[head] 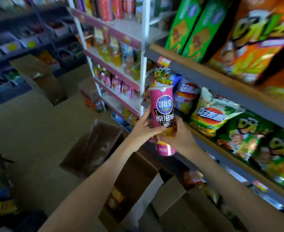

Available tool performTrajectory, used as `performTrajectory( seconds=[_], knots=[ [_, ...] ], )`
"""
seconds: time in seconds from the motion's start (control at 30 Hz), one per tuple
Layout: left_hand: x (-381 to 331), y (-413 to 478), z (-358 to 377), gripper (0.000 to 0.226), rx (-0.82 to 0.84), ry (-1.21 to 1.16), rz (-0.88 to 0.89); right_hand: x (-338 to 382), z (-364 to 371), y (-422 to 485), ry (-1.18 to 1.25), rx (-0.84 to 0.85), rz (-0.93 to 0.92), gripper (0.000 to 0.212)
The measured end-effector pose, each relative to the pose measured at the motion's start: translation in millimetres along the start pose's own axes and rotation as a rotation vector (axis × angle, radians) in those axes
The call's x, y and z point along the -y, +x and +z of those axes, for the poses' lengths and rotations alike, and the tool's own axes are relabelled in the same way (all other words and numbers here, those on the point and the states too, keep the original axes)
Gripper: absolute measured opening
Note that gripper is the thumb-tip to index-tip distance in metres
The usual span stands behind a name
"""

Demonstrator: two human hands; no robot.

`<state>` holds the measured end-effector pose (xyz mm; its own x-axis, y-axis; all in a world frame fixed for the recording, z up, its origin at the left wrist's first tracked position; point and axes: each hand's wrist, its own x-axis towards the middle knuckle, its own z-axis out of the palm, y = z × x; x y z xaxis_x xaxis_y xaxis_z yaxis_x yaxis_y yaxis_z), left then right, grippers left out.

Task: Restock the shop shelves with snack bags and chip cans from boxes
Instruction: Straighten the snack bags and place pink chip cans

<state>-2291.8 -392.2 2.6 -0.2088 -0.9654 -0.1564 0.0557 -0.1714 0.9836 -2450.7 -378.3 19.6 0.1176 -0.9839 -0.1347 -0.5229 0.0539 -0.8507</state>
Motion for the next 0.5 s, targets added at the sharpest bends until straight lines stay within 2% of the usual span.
performTrajectory(
  seconds=[0.07,0.23,0.4,0.5],
  knots=[
    [-37.8,-7.1,34.5,0.086,0.043,-0.004,0.058,20.2,-43.1,-24.2,-0.023,-0.087,-0.064,0.077],
    [-110.2,-21.5,118.5,0.062,0.097,0.055,0.303,53.8,-135.5,-76.4,-0.039,-0.291,-0.216,0.073],
    [-174.4,-38.0,175.4,0.071,0.173,0.054,0.466,85.0,-202.5,-122.4,-0.08,-0.477,-0.343,0.085],
    [-217.8,-46.9,205.3,0.07,0.208,0.098,0.56,104.5,-239.8,-145.0,-0.034,-0.556,-0.382,0.073]
  ],
)
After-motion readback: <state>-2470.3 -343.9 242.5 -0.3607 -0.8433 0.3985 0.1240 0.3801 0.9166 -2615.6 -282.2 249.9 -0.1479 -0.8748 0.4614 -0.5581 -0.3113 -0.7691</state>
